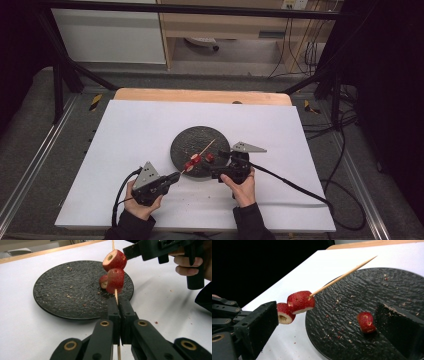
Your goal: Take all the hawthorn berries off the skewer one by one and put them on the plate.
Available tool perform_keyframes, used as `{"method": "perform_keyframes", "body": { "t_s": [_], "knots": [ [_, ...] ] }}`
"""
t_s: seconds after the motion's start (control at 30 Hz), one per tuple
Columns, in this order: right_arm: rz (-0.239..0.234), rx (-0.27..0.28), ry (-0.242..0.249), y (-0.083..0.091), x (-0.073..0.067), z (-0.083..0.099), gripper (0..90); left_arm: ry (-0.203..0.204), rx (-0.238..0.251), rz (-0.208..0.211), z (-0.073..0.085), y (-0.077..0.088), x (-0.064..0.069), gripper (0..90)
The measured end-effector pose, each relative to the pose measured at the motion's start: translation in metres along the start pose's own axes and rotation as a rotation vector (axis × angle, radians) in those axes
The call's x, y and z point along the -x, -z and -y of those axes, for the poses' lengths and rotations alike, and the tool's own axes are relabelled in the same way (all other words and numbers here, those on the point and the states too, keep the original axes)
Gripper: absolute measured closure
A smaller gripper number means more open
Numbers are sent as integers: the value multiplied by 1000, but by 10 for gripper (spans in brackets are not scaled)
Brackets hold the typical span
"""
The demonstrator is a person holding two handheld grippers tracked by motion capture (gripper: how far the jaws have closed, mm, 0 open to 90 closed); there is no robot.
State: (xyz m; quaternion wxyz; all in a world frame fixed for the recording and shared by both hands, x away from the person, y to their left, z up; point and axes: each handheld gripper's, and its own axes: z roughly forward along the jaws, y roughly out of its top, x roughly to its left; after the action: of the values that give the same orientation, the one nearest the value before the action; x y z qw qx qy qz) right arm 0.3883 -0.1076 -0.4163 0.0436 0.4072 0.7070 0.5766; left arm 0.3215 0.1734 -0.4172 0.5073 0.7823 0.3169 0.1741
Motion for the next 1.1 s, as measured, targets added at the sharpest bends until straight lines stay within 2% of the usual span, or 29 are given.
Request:
{"method": "perform_keyframes", "body": {
  "t_s": [0.17,0.4,0.67,0.97,1.1],
  "knots": [
    [-20,-21,-2,-2,-2,5,95,-8,-8,7,1,-3,3,884],
    [-67,4,-1,-3,-5,10,229,-20,-17,18,2,-6,8,884],
    [-91,6,-14,-7,-6,14,392,-29,-21,29,3,-9,13,884],
    [-116,0,-41,-5,-6,12,507,-31,-16,30,3,-8,14,884],
    [-126,-4,-52,-4,-5,11,531,-31,-16,34,3,-8,14,884]
  ]
}}
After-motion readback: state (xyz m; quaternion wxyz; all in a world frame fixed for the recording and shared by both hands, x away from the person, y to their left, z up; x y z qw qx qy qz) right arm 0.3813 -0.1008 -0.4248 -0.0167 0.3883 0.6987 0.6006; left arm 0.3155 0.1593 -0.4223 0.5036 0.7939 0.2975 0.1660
